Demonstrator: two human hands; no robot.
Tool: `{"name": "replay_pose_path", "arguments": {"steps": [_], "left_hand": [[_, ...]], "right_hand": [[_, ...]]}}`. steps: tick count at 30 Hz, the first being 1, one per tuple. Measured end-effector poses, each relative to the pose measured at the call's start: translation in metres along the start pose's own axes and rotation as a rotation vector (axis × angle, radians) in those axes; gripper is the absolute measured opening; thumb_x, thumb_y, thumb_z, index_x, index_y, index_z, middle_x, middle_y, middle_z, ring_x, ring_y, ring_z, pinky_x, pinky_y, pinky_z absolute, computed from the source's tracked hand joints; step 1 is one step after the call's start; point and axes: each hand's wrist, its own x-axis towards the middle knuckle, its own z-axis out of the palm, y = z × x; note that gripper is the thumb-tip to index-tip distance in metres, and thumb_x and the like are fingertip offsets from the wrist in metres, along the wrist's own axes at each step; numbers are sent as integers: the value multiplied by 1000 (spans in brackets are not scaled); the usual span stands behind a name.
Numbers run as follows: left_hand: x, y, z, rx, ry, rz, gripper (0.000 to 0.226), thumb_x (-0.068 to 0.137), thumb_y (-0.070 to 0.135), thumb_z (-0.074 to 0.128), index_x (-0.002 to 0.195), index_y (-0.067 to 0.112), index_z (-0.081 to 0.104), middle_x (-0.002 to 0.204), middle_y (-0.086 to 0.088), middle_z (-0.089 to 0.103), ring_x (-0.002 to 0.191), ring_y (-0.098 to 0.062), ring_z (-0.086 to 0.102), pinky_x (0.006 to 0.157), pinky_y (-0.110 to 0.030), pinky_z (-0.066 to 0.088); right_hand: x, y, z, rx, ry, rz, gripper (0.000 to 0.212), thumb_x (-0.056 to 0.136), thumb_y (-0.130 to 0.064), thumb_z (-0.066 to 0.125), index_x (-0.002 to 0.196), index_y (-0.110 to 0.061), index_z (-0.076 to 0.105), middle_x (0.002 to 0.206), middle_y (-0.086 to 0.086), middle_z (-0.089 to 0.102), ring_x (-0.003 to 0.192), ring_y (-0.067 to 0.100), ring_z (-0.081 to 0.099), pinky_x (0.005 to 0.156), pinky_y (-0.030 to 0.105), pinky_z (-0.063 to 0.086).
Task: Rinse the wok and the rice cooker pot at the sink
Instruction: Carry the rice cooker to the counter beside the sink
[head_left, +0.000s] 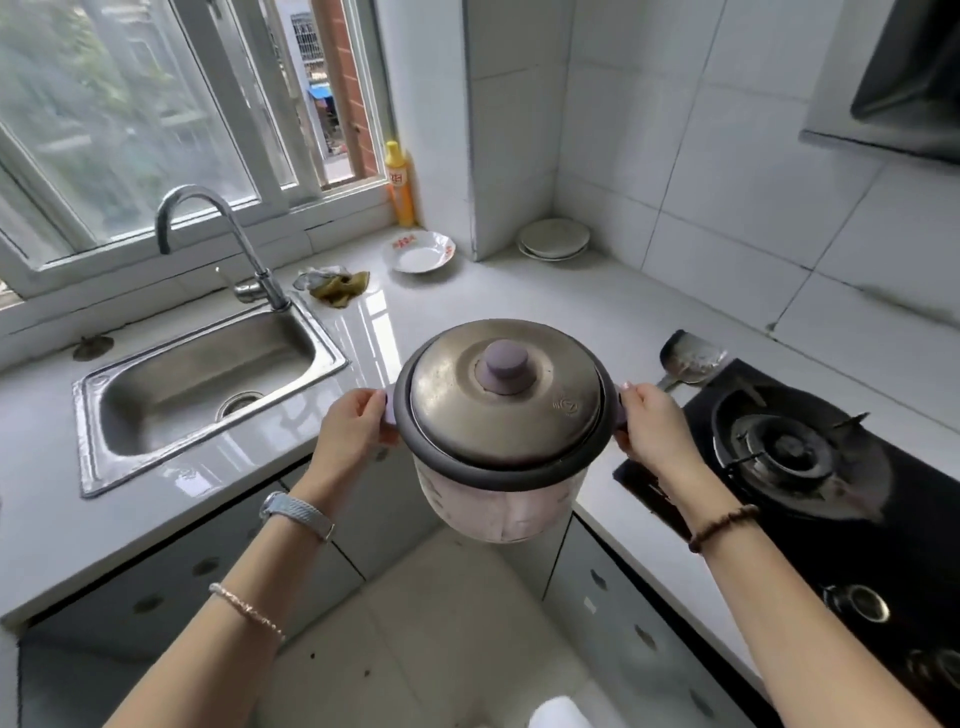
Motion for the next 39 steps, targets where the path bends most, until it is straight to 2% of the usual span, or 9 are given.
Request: {"name": "replay_pose_path", "arguments": {"steps": [4,8,12,17,20,25,32,35,39], "left_hand": [[39,13,35,33,-97,26,35,101,18,43,87,-10,57,69,-14,59,67,-33,64,66,-47,52],[76,25,76,115,-132,72,31,101,19,43,74,11,57,68,-6,61,65,-25,66,70,-50,56],[114,31,114,118,-144,82,30,101,15,42,78,4,59,63,-6,58,61,-25,63,69,-44,56],[154,36,151,154,-170,71,27,101,14,41,88,0,60,66,-7,58,59,-23,60,61,-30,50],[180,36,164,199,-190,62,27,101,14,40,90,0,60,69,-7,60,61,-23,62,61,-28,51],[219,34,182,307,-205,83,28,100,12,37,86,3,59,68,-5,59,58,-15,56,45,-9,38],[263,27,204,274,-229,36,23,103,15,35,99,8,57,82,-8,62,68,-16,61,55,-17,44],[278,25,213,254,-245,19,22,104,15,35,101,8,55,86,-9,62,70,-18,61,58,-20,46],[296,25,223,249,-263,25,20,104,16,35,102,10,54,84,-6,61,68,-14,59,56,-18,44]], "right_hand": [[29,14,-14,26,60,64,36,99,-35,37,67,-22,47,65,6,52,60,21,49,55,28,35],[63,27,-28,-5,127,114,37,99,-34,38,64,-22,47,65,4,54,65,23,53,64,30,40],[96,34,-41,-41,152,126,40,101,-31,35,65,-19,47,63,5,54,58,23,51,58,28,38],[137,40,-48,-25,111,170,39,101,-36,34,69,-19,49,67,8,56,56,21,51,56,26,38],[155,37,-46,3,80,188,38,103,-28,32,71,-14,48,57,7,53,42,17,46,40,22,33],[185,38,-34,29,29,224,32,102,-16,29,80,-5,49,54,8,51,42,20,42,41,26,32],[226,51,-15,29,54,337,30,104,-20,28,95,-5,53,65,10,56,48,20,48,41,24,35],[243,54,-10,24,69,349,30,104,-19,28,93,-6,52,69,11,56,50,19,48,37,20,35],[261,57,-5,6,83,327,30,105,-19,28,85,-9,47,64,10,54,47,20,46,39,24,34]]}}
